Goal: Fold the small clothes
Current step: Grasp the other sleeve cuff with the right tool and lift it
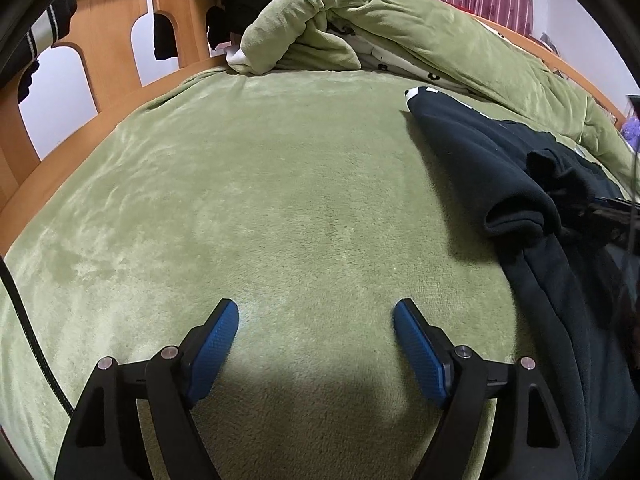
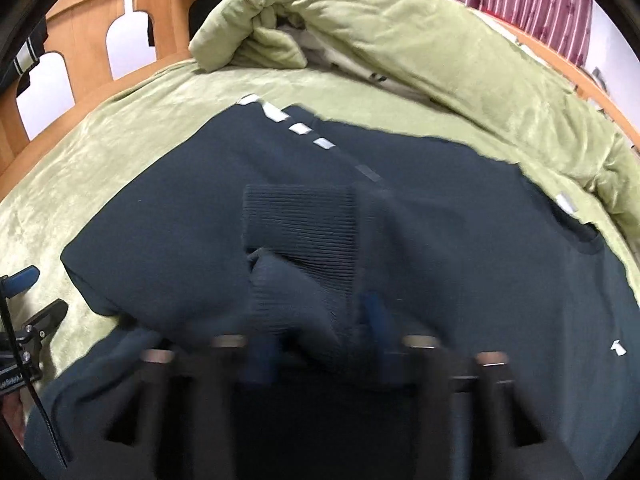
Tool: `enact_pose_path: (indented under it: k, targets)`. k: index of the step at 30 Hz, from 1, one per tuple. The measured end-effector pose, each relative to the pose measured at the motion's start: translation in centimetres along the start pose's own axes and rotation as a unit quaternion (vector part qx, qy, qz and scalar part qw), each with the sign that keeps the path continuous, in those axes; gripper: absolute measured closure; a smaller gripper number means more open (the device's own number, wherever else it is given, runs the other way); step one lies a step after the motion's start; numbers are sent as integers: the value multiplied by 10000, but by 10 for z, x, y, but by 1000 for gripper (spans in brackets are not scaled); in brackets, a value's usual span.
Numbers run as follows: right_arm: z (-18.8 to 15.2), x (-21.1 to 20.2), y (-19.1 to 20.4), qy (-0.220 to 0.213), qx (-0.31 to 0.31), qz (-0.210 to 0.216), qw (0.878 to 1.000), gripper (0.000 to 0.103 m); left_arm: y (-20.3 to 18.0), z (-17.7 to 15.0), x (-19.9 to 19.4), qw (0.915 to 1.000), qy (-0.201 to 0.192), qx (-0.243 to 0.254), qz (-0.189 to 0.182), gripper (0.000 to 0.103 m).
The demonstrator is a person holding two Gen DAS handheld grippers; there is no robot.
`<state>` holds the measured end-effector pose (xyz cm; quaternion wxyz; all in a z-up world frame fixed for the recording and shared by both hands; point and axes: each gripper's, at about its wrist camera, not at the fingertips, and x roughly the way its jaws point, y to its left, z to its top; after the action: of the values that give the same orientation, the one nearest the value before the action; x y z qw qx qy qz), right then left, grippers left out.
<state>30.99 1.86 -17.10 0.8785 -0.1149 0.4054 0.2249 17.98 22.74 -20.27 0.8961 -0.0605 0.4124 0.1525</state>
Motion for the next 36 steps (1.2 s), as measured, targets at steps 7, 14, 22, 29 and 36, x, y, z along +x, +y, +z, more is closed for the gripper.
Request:
enact_pose_path:
  k: [7,14,22,29,36]
  targets:
    - [11,-69,-68,-798,627,-73,9948,88,0,-1,-1,10000,-13,4,65,23]
    - [10,-127,-162,-1226,1179,-427,9845,89,1,-1,-1,10000,-3,-29,70,22]
    - [-26,-144,-243,-1129,1809,-808,9737,89,0,0,0,9999,18,-7,99,21]
    - [-80,-109,-287,-514,2416,-690,9665,88,0,0,0,9999,30,15,133,21]
    - [-109,-80,-288,62,2217,-1259,9669,80,-5,3,-2,9996,50,150,229,21]
